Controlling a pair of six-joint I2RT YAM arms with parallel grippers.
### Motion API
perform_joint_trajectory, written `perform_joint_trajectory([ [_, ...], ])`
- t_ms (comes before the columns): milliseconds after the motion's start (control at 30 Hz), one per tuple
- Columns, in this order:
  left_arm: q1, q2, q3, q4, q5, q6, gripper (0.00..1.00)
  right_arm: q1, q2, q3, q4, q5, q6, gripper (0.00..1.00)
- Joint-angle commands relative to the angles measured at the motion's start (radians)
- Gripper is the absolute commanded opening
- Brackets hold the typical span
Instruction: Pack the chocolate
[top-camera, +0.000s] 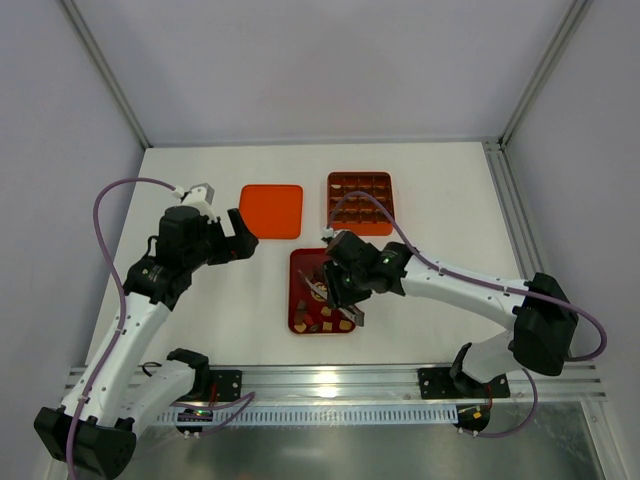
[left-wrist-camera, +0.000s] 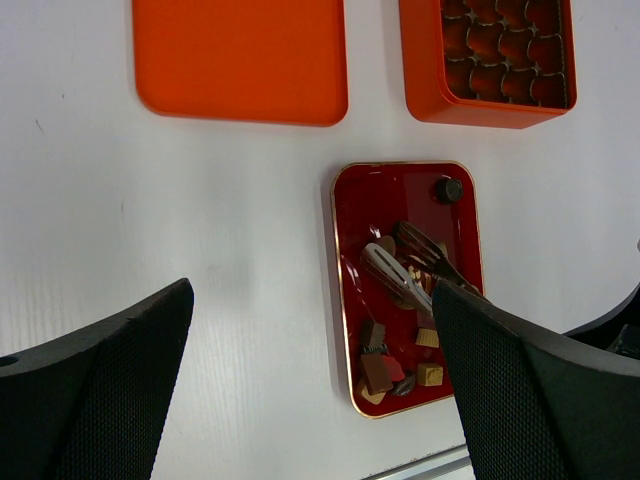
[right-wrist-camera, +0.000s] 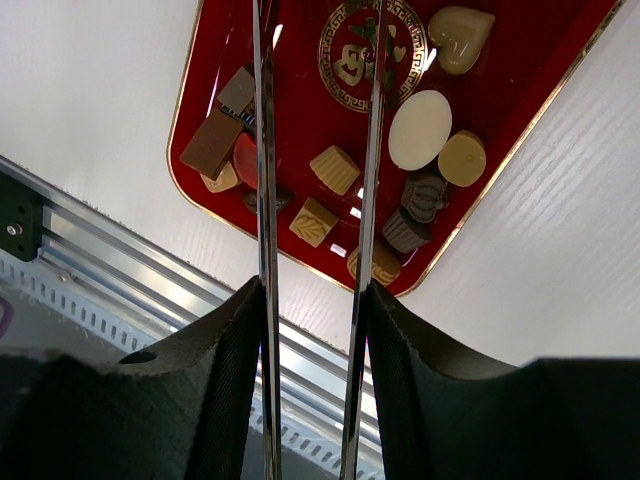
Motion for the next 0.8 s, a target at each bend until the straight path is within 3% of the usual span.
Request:
perform_joint_trajectory([
  [0, 0.002, -0.012, 0.005, 0.005, 0.006, 0.001, 1.00, 0.006, 0.014, 0.060, 0.032, 0.007, 0.004, 0.46],
  [767, 0.002, -0.011, 0.006, 0.003, 0.006, 0.003, 1.00, 0.024, 0.092, 0.170, -0.064, 0.045, -0.059, 0.45],
])
